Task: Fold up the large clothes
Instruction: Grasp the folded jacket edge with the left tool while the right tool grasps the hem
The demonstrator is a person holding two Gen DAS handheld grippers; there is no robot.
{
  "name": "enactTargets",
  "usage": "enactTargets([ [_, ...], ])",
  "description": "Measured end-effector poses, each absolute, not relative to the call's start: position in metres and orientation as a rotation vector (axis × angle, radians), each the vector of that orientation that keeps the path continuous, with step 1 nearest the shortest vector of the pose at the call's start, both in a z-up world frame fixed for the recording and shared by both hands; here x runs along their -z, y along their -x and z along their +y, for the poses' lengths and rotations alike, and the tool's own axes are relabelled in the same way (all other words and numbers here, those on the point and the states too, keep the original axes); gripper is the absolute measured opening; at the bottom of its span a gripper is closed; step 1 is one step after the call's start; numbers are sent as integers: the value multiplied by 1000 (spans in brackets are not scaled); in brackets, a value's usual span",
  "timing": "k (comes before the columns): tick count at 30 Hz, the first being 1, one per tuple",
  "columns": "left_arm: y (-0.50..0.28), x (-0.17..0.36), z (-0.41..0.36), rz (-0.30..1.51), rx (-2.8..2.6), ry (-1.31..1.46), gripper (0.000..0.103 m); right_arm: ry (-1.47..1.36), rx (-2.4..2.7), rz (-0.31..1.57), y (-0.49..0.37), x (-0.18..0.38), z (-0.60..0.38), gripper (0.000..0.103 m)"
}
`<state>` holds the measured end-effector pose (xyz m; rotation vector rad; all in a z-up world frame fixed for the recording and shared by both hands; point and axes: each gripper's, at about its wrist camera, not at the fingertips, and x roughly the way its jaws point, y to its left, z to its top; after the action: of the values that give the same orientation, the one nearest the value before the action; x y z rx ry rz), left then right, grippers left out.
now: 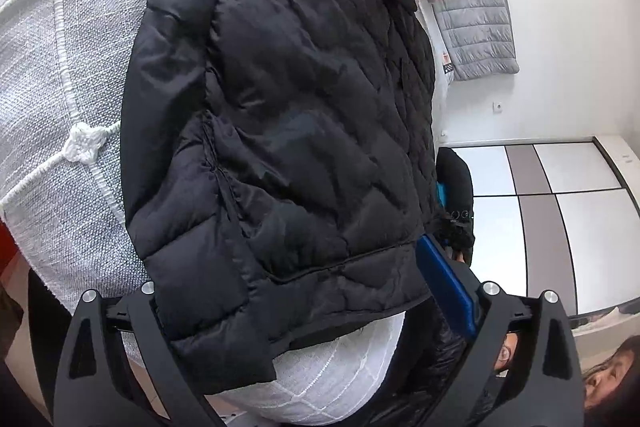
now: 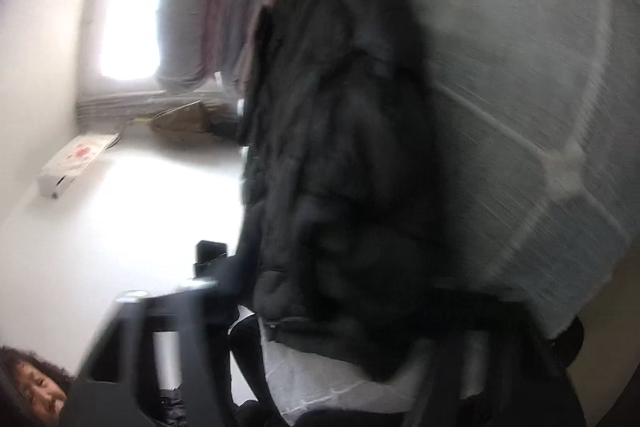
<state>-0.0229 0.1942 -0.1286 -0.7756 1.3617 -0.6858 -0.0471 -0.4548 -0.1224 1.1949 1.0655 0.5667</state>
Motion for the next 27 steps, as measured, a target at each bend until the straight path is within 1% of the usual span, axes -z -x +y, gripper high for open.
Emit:
enactTargets([
  [1, 24, 128, 194, 1353, 689, 766, 93, -1198, -548, 1063, 50, 126, -454, 19],
  [3, 27, 125, 190, 1340, 679, 726, 91, -1213, -518, 1026, 56, 128, -453, 15],
  [4, 30, 123, 187, 1337, 662, 705, 88, -1215, -512, 1014, 58, 126, -452, 13],
  [5, 33, 120, 184, 1341, 599, 647, 65, -1216, -503, 993, 59, 122, -449, 12],
  [6, 35, 118, 182, 1347, 553, 606, 24, -1215, -501, 977, 59, 117, -448, 11],
  [7, 37, 118, 182, 1355, 549, 622, 12, -1217, -502, 960, 60, 112, -447, 11],
  [8, 39, 118, 183, 1341, 542, 655, 11, -1219, -505, 936, 59, 105, -446, 11],
  [11, 47, 104, 178, 1288, 534, 630, 7, -1225, -511, 878, 57, 85, -445, 10],
  [14, 56, 72, 174, 1210, 550, 625, 6, -1229, -535, 788, 58, 58, -446, 10],
  [18, 68, 30, 168, 1148, 596, 603, 6, -1221, -571, 714, 65, 29, -441, 10],
  [22, 82, -3, 166, 1111, 638, 584, 6, -1208, -611, 653, 85, -1, -436, 10],
  [27, 126, -31, 166, 1079, 690, 575, 6, -1212, -631, 582, 136, -28, -440, 10],
])
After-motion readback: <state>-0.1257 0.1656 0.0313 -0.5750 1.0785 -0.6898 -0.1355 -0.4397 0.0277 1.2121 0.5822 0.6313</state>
